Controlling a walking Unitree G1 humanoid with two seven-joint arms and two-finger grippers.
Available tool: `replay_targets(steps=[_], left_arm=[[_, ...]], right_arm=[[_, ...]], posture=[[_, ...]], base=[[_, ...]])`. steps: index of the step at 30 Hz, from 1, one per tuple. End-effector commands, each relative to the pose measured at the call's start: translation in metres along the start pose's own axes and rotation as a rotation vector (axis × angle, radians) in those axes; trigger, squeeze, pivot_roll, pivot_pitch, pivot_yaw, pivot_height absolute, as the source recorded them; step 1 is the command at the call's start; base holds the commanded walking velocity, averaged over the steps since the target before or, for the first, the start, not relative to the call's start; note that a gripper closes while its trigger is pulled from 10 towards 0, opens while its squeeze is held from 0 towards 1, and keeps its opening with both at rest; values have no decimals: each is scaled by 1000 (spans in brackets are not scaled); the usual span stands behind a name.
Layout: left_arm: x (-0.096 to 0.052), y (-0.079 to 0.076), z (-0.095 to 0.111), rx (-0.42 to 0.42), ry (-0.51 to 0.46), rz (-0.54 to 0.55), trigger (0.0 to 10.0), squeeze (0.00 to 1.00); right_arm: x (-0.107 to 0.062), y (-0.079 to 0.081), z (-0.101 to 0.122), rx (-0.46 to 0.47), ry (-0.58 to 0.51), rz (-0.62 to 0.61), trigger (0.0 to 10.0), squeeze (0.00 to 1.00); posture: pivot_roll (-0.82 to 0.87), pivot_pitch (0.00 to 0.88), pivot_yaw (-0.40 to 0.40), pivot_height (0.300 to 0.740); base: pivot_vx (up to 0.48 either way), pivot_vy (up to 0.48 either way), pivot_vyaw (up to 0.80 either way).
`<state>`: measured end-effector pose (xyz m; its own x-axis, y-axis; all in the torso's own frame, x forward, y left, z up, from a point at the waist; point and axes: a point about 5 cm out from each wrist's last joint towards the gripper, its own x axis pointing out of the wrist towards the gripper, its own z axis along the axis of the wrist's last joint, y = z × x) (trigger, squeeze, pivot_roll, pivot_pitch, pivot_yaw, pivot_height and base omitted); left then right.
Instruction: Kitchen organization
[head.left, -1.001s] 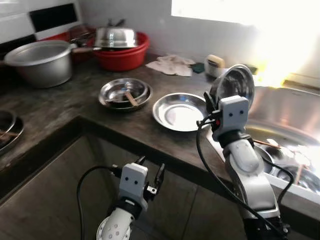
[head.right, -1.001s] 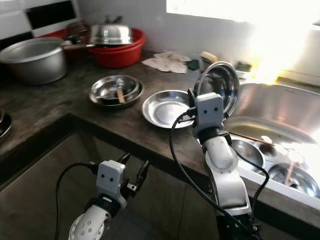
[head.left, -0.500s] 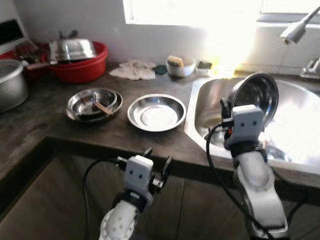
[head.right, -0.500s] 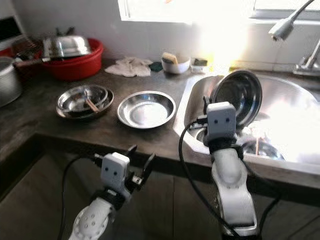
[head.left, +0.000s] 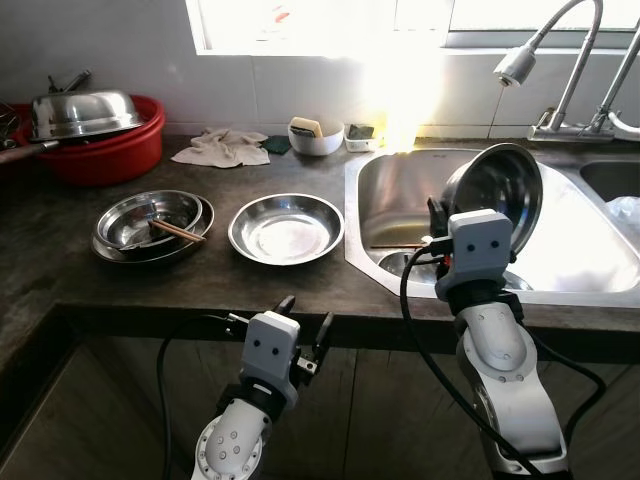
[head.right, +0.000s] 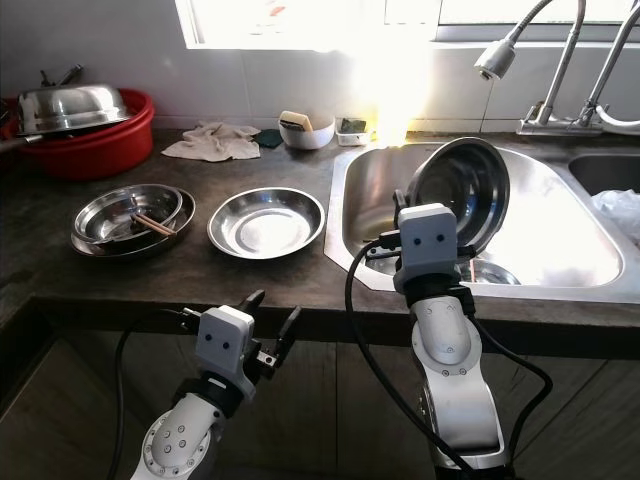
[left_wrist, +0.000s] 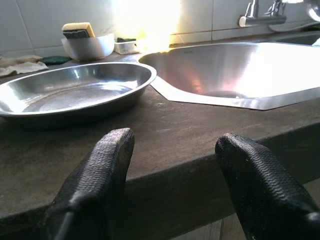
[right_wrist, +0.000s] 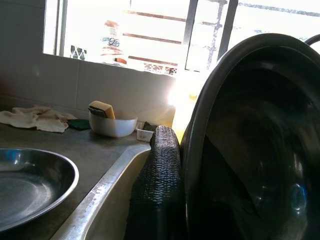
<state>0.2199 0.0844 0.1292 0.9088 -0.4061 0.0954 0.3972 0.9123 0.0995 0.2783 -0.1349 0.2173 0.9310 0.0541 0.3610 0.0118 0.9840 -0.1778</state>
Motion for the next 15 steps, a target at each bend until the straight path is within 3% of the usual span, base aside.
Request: replay_targets(steps=[1, 15], left_arm=[[-1, 0, 0, 15, -1, -1, 10000, 0], [-2, -3, -3, 25, 10, -12, 10000, 0]], right_arm=[[3, 0, 6, 0, -19, 0, 10000, 0], [8, -5, 7, 1, -12, -8, 10000, 0]], posture=[[-5, 42, 15, 740], [-7, 39, 16, 740]], base=[[266, -394, 0], [86, -416, 0]])
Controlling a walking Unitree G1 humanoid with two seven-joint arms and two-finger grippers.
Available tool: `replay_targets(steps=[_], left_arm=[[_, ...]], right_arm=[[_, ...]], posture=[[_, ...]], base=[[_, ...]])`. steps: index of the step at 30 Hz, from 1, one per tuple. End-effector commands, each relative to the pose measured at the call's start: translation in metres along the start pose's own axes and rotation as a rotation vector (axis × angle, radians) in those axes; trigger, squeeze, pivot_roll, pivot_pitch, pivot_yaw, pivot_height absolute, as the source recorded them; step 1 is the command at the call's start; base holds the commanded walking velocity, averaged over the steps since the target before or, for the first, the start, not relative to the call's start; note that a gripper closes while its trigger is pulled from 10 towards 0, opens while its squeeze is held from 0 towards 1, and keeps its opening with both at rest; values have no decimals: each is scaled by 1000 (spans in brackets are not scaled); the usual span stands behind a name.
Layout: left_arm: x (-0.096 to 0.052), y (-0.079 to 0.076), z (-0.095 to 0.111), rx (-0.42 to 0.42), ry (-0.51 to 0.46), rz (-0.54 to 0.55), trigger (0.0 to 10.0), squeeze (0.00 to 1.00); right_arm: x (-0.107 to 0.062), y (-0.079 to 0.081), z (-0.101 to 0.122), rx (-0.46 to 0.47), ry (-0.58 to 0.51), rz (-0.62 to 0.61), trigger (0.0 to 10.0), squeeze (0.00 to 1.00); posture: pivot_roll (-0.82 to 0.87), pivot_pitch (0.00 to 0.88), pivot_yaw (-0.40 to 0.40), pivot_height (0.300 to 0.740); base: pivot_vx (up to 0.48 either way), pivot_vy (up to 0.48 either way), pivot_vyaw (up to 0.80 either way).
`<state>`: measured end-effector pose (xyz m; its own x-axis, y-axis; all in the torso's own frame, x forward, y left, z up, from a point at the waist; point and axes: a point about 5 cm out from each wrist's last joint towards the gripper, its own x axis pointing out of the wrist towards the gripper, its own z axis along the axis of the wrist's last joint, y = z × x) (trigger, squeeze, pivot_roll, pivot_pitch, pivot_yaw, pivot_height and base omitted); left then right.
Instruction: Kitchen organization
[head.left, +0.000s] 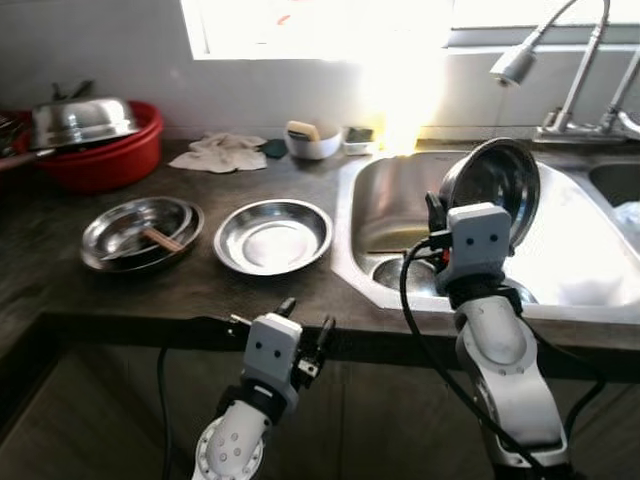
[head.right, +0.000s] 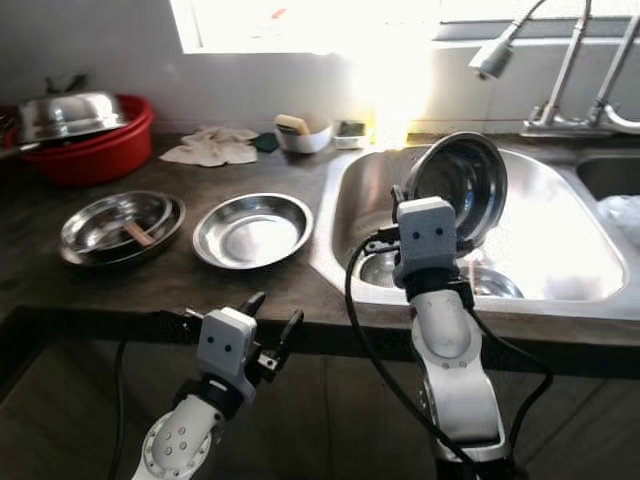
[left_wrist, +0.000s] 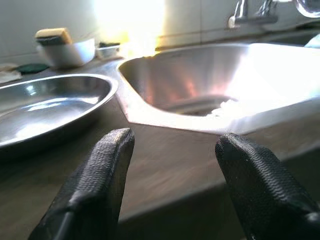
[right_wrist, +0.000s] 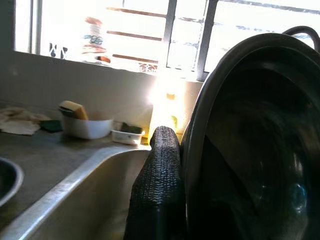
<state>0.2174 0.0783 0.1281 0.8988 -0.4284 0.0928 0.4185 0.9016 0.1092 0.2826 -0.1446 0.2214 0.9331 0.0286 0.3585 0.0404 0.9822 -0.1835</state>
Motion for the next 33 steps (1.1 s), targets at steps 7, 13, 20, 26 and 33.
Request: replay_targets(steps=[7, 13, 20, 26, 33], left_arm=[[-2, 5, -3, 27, 9, 5, 10000, 0], [-6, 6, -5, 24, 18, -3, 10000, 0], [-6, 3, -9, -19, 38, 9, 10000, 0], [-6, 3, -9, -31, 41, 20, 10000, 0], [-9, 1, -8, -36, 46, 28, 10000, 0]], right_arm=[[6, 3, 7, 12, -17, 18, 10000, 0], [9, 1, 6, 18, -7, 42, 10000, 0], [21, -11, -1, 11, 67, 67, 10000, 0], [44, -17, -6, 30, 135, 100, 10000, 0], [76, -15, -11, 63, 217, 147, 10000, 0]], posture=[[-8, 25, 13, 740], [-7, 23, 13, 740], [-5, 21, 8, 740], [-2, 40, 2, 740], [11, 70, -6, 740]], base=[[0, -422, 0], [170, -409, 0], [210, -268, 0], [0, 0, 0], [0, 0, 0]])
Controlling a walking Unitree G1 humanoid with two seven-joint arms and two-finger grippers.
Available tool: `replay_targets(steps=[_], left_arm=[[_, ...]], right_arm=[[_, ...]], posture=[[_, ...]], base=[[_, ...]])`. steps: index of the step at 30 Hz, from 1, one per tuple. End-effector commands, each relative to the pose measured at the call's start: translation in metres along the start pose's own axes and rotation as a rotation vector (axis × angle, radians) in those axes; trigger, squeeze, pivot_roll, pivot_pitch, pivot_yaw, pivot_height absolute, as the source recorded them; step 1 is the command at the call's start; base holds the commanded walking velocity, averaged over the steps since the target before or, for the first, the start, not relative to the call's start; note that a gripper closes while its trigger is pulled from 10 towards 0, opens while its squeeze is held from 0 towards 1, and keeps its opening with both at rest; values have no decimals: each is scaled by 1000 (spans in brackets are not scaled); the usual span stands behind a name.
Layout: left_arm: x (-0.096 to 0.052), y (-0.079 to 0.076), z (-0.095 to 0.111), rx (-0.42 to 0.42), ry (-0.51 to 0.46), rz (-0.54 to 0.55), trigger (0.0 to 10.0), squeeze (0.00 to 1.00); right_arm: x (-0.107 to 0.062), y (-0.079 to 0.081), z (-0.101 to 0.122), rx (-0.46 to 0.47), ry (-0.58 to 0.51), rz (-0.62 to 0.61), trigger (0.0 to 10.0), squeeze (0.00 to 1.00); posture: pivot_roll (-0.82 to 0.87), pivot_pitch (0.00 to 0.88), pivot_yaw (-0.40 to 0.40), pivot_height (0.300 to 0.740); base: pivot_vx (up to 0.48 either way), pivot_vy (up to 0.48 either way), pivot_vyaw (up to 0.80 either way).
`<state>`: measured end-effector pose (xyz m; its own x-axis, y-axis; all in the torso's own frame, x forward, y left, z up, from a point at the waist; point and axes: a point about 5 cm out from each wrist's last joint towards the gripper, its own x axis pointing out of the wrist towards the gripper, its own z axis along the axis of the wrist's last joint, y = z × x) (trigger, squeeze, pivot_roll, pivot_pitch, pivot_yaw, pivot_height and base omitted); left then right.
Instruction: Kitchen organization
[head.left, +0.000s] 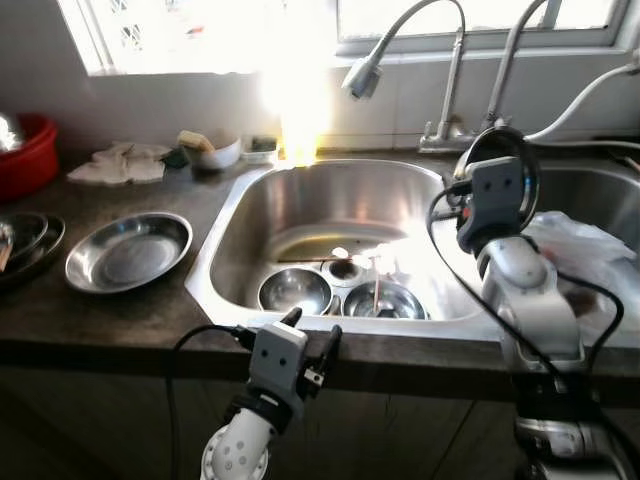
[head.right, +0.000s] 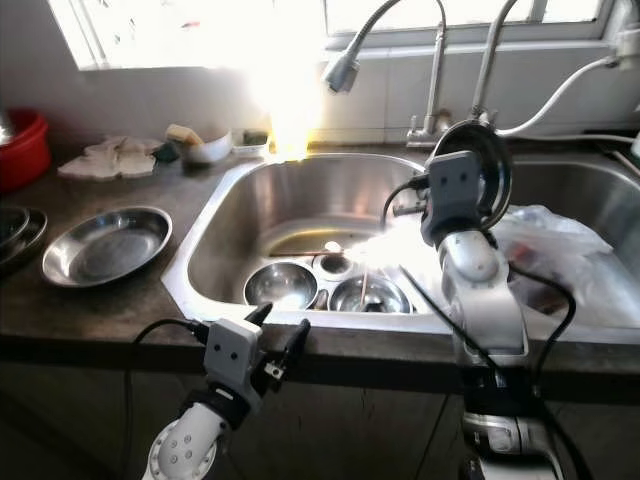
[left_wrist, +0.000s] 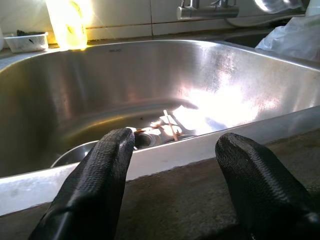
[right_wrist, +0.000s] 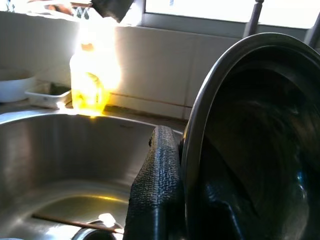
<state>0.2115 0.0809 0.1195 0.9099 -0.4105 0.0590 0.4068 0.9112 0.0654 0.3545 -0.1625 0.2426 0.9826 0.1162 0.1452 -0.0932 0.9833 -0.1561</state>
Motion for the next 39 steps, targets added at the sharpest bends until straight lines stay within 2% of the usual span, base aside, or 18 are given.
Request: replay_targets(steps=[1, 5, 9, 10, 15, 18, 21, 23, 26, 27, 31, 32, 39], left_arm=[[-3, 2, 1, 4, 12, 13, 10000, 0], [-8, -1, 2, -4, 18, 22, 10000, 0], [-10, -2, 3, -9, 22, 27, 10000, 0], [-13, -3, 5, -14, 23, 31, 10000, 0], [-17, -5, 7, -24, 29, 35, 10000, 0], [-20, -8, 8, -30, 36, 29, 10000, 0], [-22, -9, 9, -34, 39, 28, 10000, 0], [-25, -11, 10, -40, 49, 26, 10000, 0], [-26, -11, 11, -44, 57, 28, 10000, 0], [-26, -11, 11, -45, 59, 29, 10000, 0], [-26, -11, 11, -45, 61, 29, 10000, 0], [-25, -11, 11, -44, 63, 29, 10000, 0], [-22, -9, 11, -39, 60, 37, 10000, 0]], right_arm=[[9, 4, -3, -11, 61, 45, 10000, 0], [32, 2, -6, -59, 150, 94, 10000, 0], [41, 0, -9, -69, 204, 118, 10000, 0], [46, -2, -13, -89, 250, 128, 10000, 0], [50, -3, -19, -96, 306, 138, 10000, 0], [51, -5, -32, -85, 382, 117, 10000, 0], [50, -5, -38, -76, 413, 107, 10000, 0], [49, 0, -51, -71, 463, 140, 10000, 0], [48, 3, -55, -74, 484, 157, 10000, 0], [48, 2, -56, -71, 487, 155, 10000, 765], [48, 2, -56, -71, 487, 153, 10000, 765], [48, 1, -57, -67, 485, 149, 10000, 1000], [49, 0, -55, -63, 469, 152, 10000, 1000]], posture=[[17, 79, -9, 740], [24, 99, -18, 740], [29, 119, -24, 740], [35, 135, -28, 740], [38, 153, -28, 740], [42, 172, -29, 740], [45, 179, -30, 740], [53, 190, -32, 740], [53, 195, -32, 740], [51, 194, -33, 740], [51, 194, -32, 740], [49, 189, -32, 740], [46, 173, -33, 740]], base=[[0, 0, 0], [0, 0, 0], [0, 0, 0], [0, 0, 0], [0, 0, 0], [0, 0, 0], [0, 0, 0], [0, 0, 0], [0, 0, 0], [0, 0, 0], [0, 0, 0], [0, 0, 0], [0, 0, 0]])
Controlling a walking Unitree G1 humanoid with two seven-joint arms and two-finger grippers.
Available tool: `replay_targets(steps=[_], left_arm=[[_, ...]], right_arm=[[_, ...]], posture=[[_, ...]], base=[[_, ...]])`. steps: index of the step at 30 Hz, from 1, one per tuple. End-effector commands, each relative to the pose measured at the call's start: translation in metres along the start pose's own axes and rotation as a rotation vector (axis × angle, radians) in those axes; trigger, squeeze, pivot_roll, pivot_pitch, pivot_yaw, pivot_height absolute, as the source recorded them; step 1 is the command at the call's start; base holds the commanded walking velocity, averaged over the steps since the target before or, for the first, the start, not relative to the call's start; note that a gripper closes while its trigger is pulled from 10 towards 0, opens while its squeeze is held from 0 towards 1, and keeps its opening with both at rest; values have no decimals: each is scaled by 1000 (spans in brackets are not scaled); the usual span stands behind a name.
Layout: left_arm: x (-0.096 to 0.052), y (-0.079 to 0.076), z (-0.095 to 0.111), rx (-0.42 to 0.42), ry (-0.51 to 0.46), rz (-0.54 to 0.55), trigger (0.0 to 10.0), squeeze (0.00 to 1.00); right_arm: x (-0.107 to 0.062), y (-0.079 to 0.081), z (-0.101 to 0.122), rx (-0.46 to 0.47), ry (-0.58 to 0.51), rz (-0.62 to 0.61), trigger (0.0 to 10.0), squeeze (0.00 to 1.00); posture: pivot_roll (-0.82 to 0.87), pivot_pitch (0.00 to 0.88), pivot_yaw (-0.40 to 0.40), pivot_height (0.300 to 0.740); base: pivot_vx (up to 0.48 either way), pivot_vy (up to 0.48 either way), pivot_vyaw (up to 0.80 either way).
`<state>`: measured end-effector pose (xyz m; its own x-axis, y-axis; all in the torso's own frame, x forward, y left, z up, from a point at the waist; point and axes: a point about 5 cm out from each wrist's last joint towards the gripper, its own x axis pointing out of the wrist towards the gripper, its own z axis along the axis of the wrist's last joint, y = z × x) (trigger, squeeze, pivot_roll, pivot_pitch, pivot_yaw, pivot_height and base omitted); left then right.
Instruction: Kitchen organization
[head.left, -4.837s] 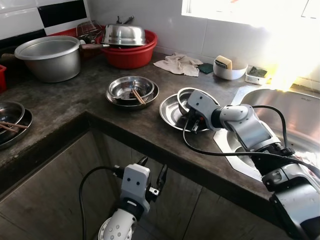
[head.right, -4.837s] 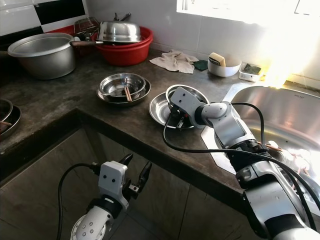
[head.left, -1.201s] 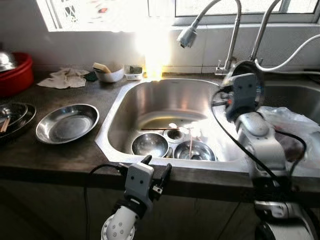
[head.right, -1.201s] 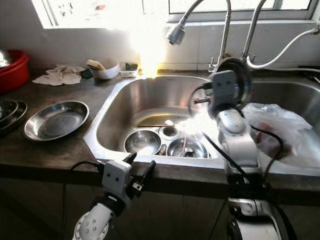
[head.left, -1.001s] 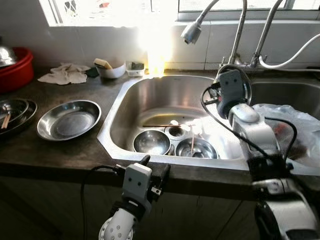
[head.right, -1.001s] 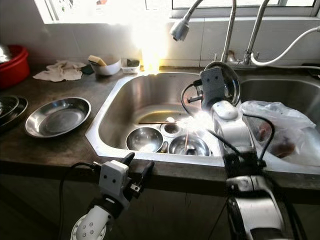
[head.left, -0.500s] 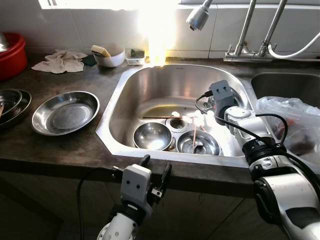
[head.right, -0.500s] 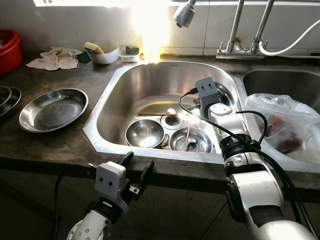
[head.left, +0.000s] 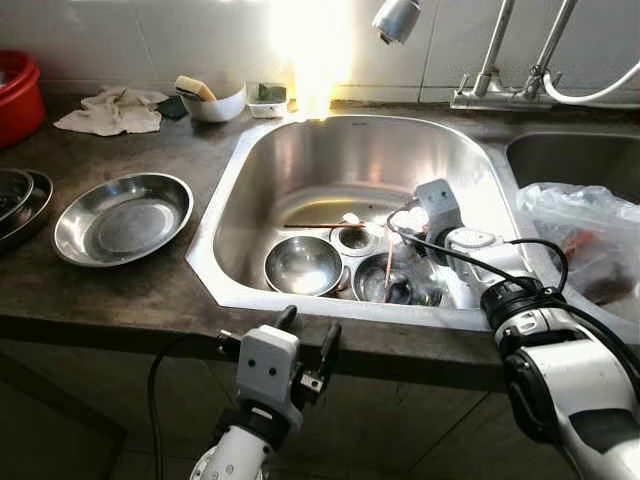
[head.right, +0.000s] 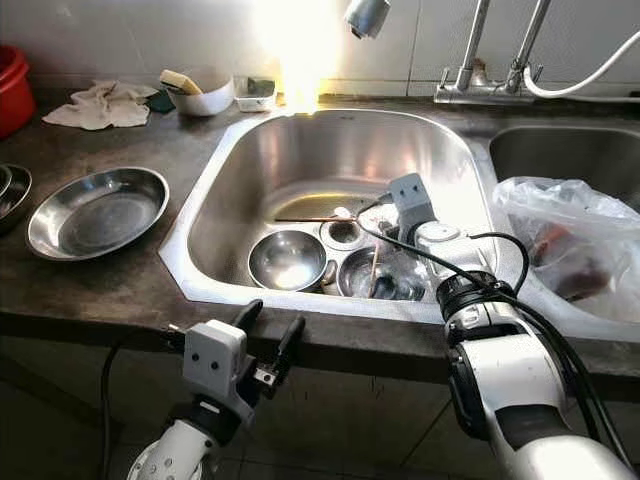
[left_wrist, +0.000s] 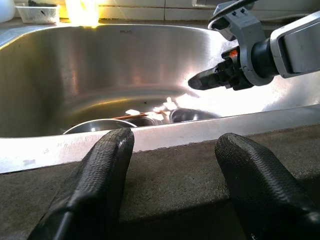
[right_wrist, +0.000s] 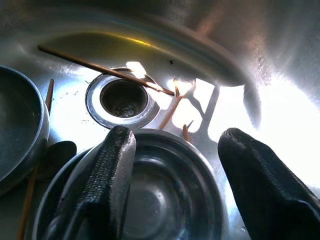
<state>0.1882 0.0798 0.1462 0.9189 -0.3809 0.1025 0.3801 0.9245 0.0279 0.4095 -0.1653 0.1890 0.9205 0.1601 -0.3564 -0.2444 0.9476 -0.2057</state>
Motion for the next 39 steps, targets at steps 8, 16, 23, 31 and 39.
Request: replay_targets(steps=[8, 16, 23, 31, 39], left_arm=[[4, 4, -20, 13, 95, 11, 10000, 0], [10, 8, -23, 30, 84, 10, 10000, 0], [11, 11, -22, 36, 71, 7, 10000, 0], [16, 14, -20, 21, 52, 11, 10000, 0], [20, 15, -21, 17, 50, 5, 10000, 0]], right_arm=[[-10, -1, 27, 32, -228, -40, 10000, 1000], [-55, 12, 39, 141, -587, -79, 10000, 0], [-94, 29, 12, 189, -675, -98, 10000, 0], [-123, 63, -28, 208, -605, -70, 10000, 0], [-126, 72, -27, 218, -594, -72, 10000, 0]], posture=[[44, 131, -31, 740], [34, 85, -24, 740], [21, 60, -11, 740], [6, 23, 3, 740], [6, 22, 5, 740]], base=[[0, 0, 0], [0, 0, 0], [0, 0, 0], [0, 0, 0], [0, 89, 422]])
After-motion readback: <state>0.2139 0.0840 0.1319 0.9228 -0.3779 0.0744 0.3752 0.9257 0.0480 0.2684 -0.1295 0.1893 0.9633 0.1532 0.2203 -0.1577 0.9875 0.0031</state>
